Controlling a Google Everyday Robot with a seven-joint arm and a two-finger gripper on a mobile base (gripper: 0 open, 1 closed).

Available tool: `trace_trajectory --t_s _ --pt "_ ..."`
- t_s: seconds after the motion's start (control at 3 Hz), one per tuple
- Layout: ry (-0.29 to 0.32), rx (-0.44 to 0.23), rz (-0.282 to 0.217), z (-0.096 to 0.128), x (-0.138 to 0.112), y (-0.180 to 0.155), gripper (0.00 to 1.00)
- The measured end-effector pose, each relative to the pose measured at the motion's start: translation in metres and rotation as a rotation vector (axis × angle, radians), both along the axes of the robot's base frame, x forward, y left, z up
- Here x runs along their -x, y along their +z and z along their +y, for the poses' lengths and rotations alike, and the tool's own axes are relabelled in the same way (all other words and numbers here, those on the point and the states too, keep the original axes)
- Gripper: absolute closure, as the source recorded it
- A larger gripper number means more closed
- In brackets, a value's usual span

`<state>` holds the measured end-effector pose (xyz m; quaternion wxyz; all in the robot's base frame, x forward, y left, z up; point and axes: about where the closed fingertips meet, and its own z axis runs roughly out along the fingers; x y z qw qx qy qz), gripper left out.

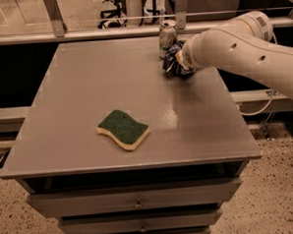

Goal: Move blue chip bag near 7up can

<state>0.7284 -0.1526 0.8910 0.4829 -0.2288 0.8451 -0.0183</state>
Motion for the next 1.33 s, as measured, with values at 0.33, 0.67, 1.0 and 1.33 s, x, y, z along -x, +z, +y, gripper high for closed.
trace_trajectory --t_s 0.33,0.67,1.0,1.33 --pt "0.012 0.001 -0.002 0.0 0.001 0.004 0.17" --pt "0.03 0.008 -0.011 0.002 0.004 0.012 0.0" --pt "0.069 -0.015 -0.039 0.006 0.016 0.031 0.0" --pt "0.153 -0.149 -0.044 0.002 0.035 0.05 0.0"
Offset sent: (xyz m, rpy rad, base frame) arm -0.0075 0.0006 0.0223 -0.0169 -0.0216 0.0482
